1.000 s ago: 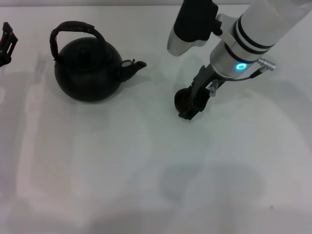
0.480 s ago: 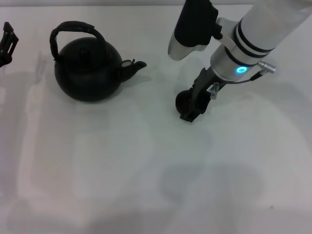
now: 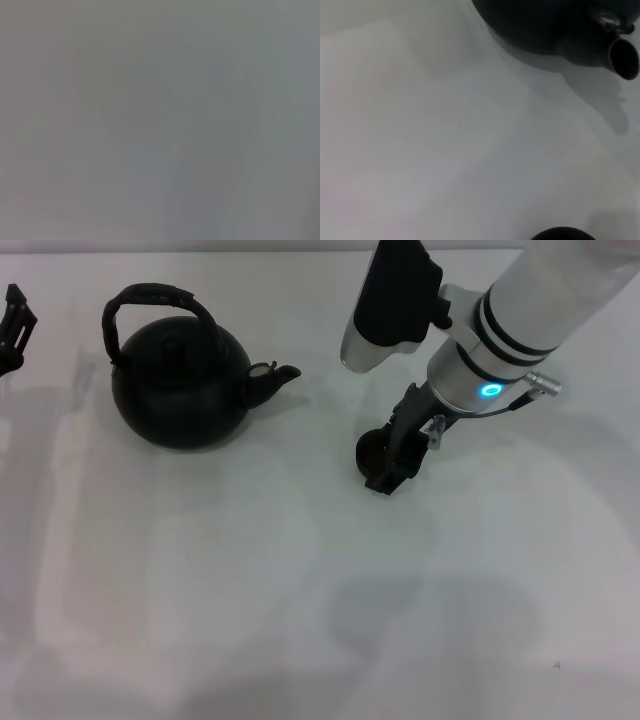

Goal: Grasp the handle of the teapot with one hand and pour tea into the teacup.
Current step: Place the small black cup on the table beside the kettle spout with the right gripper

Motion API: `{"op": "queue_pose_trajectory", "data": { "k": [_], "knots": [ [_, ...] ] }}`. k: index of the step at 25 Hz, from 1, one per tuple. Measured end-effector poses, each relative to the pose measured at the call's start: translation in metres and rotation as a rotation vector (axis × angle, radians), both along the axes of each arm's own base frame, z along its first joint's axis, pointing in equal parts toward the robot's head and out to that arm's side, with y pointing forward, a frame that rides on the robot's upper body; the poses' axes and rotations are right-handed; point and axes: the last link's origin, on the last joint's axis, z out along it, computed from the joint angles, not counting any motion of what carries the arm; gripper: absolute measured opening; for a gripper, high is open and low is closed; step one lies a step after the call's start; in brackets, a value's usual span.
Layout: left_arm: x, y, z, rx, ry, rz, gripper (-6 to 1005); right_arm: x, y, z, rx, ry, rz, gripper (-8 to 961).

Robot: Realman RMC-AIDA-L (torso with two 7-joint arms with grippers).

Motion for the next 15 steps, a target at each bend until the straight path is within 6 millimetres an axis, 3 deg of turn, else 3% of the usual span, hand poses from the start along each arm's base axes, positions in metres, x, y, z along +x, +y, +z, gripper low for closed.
{"op": "queue_pose_trajectory", "data": {
  "k": [15],
  "knots": [
    [-0.0012, -0.002, 0.0008, 0.004, 0.001, 0.001, 878, -0.0015, 0.0026, 0.0018, 0.033, 0.062, -0.027, 880]
  ]
}}
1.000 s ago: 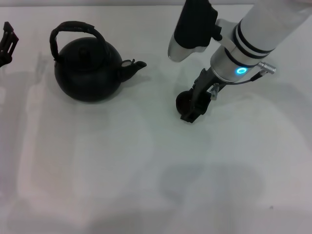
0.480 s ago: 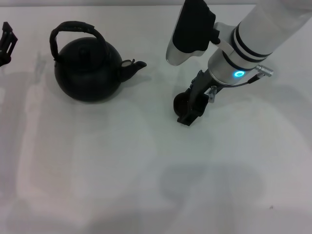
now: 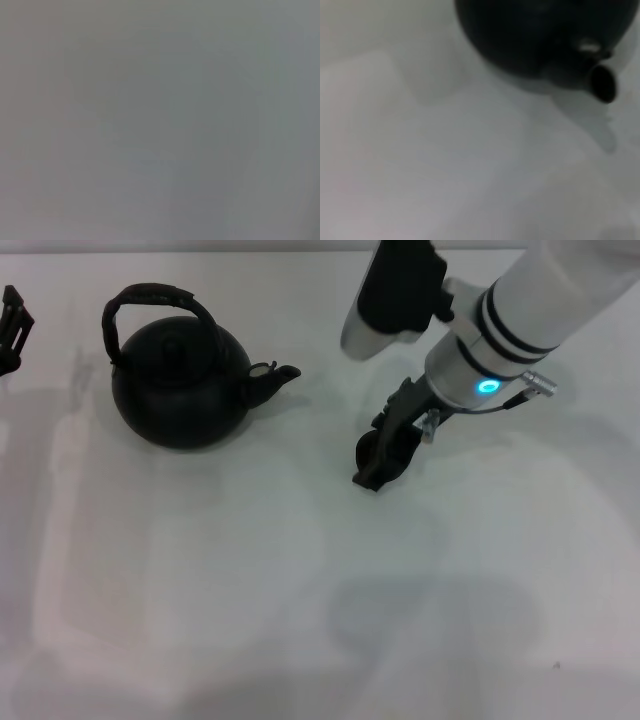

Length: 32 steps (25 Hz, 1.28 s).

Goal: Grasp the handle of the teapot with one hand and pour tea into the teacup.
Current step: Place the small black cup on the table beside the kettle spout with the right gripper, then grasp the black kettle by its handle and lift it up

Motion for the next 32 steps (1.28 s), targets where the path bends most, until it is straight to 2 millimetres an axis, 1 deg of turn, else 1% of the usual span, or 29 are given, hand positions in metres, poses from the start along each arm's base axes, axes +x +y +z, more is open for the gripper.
{"op": "queue_pose_trajectory", "data": {
  "k": [4, 7, 11, 14, 18, 19, 20, 21, 23, 24, 25, 26, 27, 28, 30, 31, 32],
  "knots": [
    [0.0, -0.001, 0.0, 0.001, 0.0, 0.0, 877, 0.002, 0.004, 0.007, 0.03, 0.07, -0.03, 880],
    [0.0, -0.001, 0.0, 0.002, 0.0, 0.0, 876, 0.002, 0.003, 0.013, 0.031, 0.162, -0.062, 879],
    [0.0, 0.0, 0.001, 0.003, 0.001, -0.001, 875, 0.008, 0.007, 0.032, 0.068, 0.347, -0.123, 878],
    [0.001, 0.001, 0.001, 0.004, 0.001, -0.005, 874, 0.018, 0.01, 0.052, 0.116, 0.461, -0.169, 878],
    [0.002, 0.002, 0.001, 0.004, 0.001, -0.009, 873, 0.037, 0.013, 0.074, 0.194, 0.565, -0.237, 877],
    [0.002, 0.002, 0.001, 0.004, 0.001, -0.009, 873, 0.037, 0.013, 0.074, 0.194, 0.565, -0.237, 877],
    [0.002, 0.002, 0.001, 0.004, 0.001, -0.009, 872, 0.044, 0.015, 0.083, 0.239, 0.625, -0.28, 877],
    [0.002, 0.002, 0.001, 0.004, 0.001, -0.01, 872, 0.053, 0.017, 0.094, 0.312, 0.747, -0.365, 877],
    [0.002, 0.002, 0.001, 0.004, 0.0, -0.01, 871, 0.063, 0.018, 0.105, 0.39, 0.913, -0.47, 876],
    [0.002, 0.002, 0.001, 0.004, 0.0, -0.01, 871, 0.074, 0.017, 0.114, 0.459, 1.066, -0.556, 876],
    [0.002, 0.002, 0.001, 0.005, 0.0, -0.009, 871, 0.08, 0.014, 0.118, 0.494, 1.15, -0.595, 876],
    [0.002, 0.002, 0.001, 0.004, 0.0, -0.01, 871, 0.095, 0.006, 0.127, 0.585, 1.33, -0.659, 876],
    [0.002, 0.002, 0.001, 0.004, 0.0, -0.01, 870, 0.095, 0.006, 0.127, 0.585, 1.33, -0.659, 876],
    [0.002, 0.002, 0.001, 0.004, 0.0, -0.01, 870, 0.105, 0.0, 0.133, 0.653, 1.426, -0.673, 876],
    [0.002, 0.002, 0.001, 0.004, 0.0, -0.01, 869, 0.122, -0.01, 0.14, 0.775, 1.509, -0.656, 875],
    [0.002, 0.003, 0.001, 0.005, 0.001, -0.011, 869, 0.136, -0.018, 0.144, 0.9, 1.522, -0.589, 875],
    [0.002, 0.003, 0.001, 0.005, 0.001, -0.011, 869, 0.141, -0.022, 0.144, 0.964, 1.492, -0.52, 875]
  ]
}}
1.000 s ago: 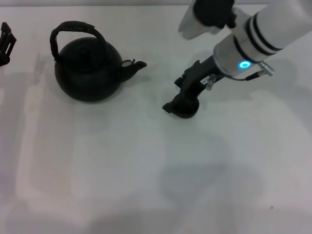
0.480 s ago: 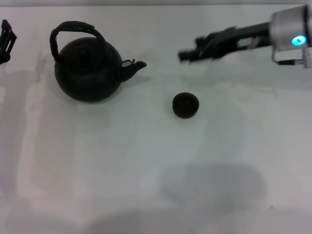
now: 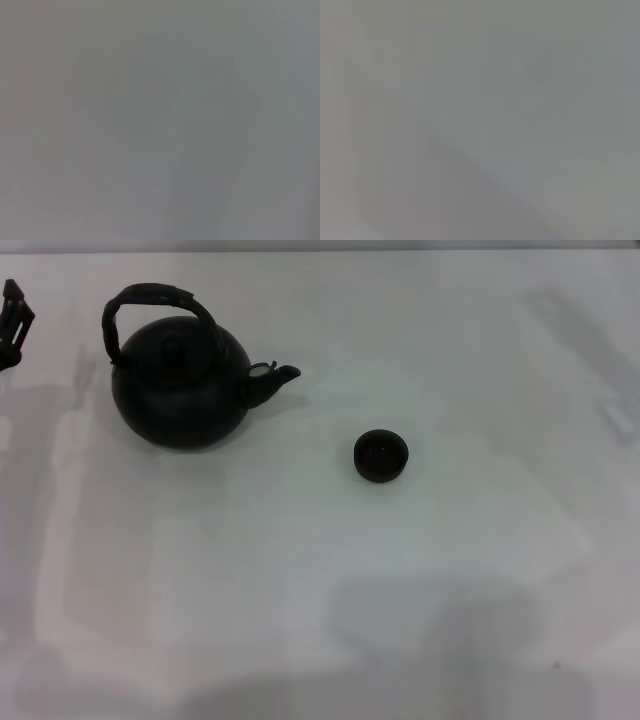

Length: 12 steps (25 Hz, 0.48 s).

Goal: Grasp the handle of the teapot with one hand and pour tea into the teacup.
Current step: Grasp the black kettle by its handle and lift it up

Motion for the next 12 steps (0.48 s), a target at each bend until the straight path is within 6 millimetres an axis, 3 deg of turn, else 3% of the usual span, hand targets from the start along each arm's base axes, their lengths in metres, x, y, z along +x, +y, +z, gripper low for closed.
{"op": "queue_pose_trajectory", "data": {
  "k": [2, 7, 12],
  "knots": [
    [0.0, 0.0, 0.0, 0.0, 0.001, -0.001, 868, 0.001, -0.002, -0.001, 0.04, -0.068, 0.01, 875],
    [-0.001, 0.0, 0.0, -0.002, 0.002, 0.003, 867, -0.007, -0.002, -0.039, 0.241, -0.681, 0.136, 874],
    [-0.005, -0.006, -0.003, -0.012, -0.002, 0.018, 865, -0.005, 0.012, -0.048, 0.372, -1.008, 0.047, 875]
  ]
}}
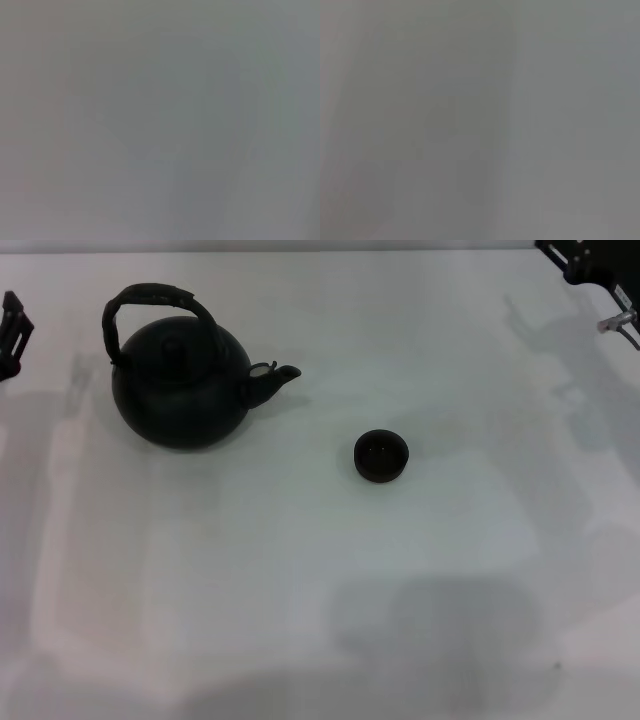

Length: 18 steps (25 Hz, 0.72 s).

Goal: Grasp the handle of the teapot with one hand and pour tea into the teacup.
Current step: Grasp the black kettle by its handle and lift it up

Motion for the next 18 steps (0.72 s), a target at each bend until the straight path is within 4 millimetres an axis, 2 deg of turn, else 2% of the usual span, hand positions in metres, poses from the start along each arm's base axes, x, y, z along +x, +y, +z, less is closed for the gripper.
{"op": "queue_pose_trajectory", "data": {
  "k": [4, 8, 13, 16, 18],
  "knots": [
    [-0.01, -0.017, -0.005, -0.013, -0.007, 0.033, 864, 0.003, 0.004, 0.006, 0.043, -0.012, -0.026, 875],
    [-0.014, -0.045, -0.014, -0.026, -0.033, 0.035, 863, 0.01, 0.008, 0.017, 0.086, 0.019, -0.07, 875],
    [-0.004, -0.074, -0.032, -0.087, -0.041, -0.033, 861, 0.016, 0.011, 0.02, 0.089, 0.03, -0.114, 875],
    [0.006, -0.073, -0.04, -0.145, -0.031, -0.093, 860, 0.017, 0.014, 0.022, 0.095, 0.036, -0.13, 874],
    [0.014, -0.065, -0.046, -0.188, -0.016, -0.135, 860, 0.017, 0.015, 0.023, 0.098, 0.044, -0.135, 874]
  ]
}}
